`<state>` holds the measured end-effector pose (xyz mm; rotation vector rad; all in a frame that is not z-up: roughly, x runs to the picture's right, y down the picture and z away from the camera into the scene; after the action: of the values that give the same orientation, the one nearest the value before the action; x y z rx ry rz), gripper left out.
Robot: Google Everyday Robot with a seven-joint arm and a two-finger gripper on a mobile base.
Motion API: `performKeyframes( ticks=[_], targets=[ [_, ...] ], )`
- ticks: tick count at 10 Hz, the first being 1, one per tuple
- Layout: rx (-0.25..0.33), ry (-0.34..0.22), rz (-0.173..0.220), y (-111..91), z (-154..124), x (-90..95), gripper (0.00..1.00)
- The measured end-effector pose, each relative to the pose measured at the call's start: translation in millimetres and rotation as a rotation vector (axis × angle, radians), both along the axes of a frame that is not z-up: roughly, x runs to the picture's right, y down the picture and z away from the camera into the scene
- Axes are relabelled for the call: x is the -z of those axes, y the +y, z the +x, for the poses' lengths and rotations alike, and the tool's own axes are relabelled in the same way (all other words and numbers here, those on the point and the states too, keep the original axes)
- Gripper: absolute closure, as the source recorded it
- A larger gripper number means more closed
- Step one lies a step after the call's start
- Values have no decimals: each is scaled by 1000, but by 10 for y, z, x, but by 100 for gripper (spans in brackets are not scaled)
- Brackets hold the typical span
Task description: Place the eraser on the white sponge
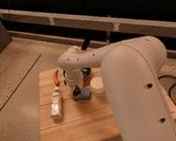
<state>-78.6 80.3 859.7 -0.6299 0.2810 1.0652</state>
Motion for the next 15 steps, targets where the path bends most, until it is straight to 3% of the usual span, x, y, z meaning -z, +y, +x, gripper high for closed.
performKeyframes(
  ticks=[8, 12, 14, 15],
  targets=[
    [-41, 58, 18, 341, 294, 35, 100],
    [-60, 71, -14, 352, 364, -56, 100],
    [-61, 59, -24, 324, 356, -90, 88],
    [-59, 50, -30, 310, 345, -109, 76]
  ],
)
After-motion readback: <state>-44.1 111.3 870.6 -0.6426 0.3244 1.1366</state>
